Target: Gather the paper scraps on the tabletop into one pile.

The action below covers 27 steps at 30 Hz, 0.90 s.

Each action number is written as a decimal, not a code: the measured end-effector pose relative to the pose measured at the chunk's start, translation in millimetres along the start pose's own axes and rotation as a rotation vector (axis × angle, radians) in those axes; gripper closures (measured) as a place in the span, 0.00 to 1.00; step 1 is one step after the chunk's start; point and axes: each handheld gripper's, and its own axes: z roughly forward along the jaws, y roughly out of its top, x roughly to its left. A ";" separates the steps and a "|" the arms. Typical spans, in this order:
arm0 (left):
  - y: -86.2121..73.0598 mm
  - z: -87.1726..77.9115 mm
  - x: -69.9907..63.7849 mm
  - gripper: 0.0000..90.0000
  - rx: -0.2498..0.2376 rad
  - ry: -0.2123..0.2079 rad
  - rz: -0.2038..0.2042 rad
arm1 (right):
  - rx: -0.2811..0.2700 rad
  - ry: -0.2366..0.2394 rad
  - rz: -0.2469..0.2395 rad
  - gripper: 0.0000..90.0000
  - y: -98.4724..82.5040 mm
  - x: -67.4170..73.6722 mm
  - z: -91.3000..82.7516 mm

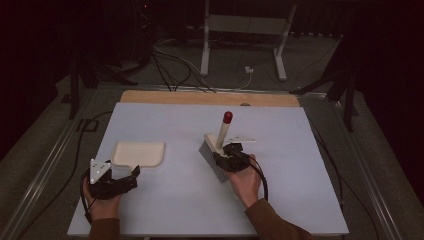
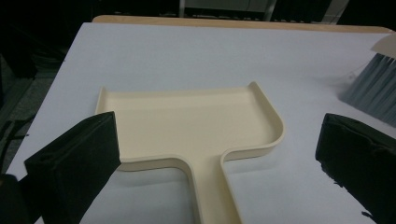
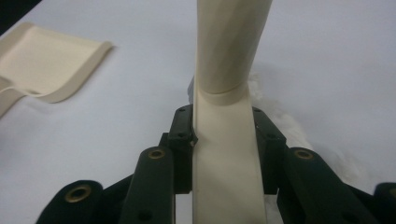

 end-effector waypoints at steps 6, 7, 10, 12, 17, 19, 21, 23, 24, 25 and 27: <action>-0.2 0.6 -0.6 0.01 -0.001 -0.001 -0.002 | -0.001 -0.028 0.023 0.75 -1.0 -17.7 -6.1; -0.2 0.7 -0.8 0.01 -0.001 -0.001 -0.002 | 0.001 -0.025 0.025 0.75 -0.9 -19.4 -6.5; -0.2 0.8 -1.1 0.01 0.000 -0.001 -0.002 | -0.006 -0.018 0.026 0.75 0.0 -20.3 -7.5; -0.2 0.7 -0.9 0.01 -0.001 -0.001 -0.002 | -0.010 -0.014 0.017 0.75 0.9 -17.7 -8.8; -0.2 0.5 -0.2 0.01 -0.001 -0.001 -0.001 | -0.020 0.013 -0.016 0.75 2.6 -9.2 -13.3; -0.2 0.5 -0.2 0.01 -0.001 -0.001 -0.002 | -0.020 0.025 -0.021 0.75 3.4 -6.4 -15.5; -0.2 0.6 -0.1 0.01 0.000 -0.001 -0.002 | -0.025 0.050 -0.029 0.75 4.3 -4.0 -18.1; -0.2 0.5 -0.1 0.01 0.000 -0.001 -0.002 | -0.026 0.069 -0.042 0.75 5.7 -1.5 -21.4; -0.1 0.3 -0.1 0.01 0.001 0.000 -0.002 | -0.025 0.090 -0.048 0.75 6.8 -0.6 -23.2; -0.2 0.3 -0.1 0.01 0.000 0.000 -0.003 | -0.024 0.106 -0.049 0.75 7.9 0.0 -25.1; -0.3 0.4 0.0 0.01 0.002 0.001 -0.002 | -0.036 0.141 -0.069 0.75 10.5 0.2 -29.4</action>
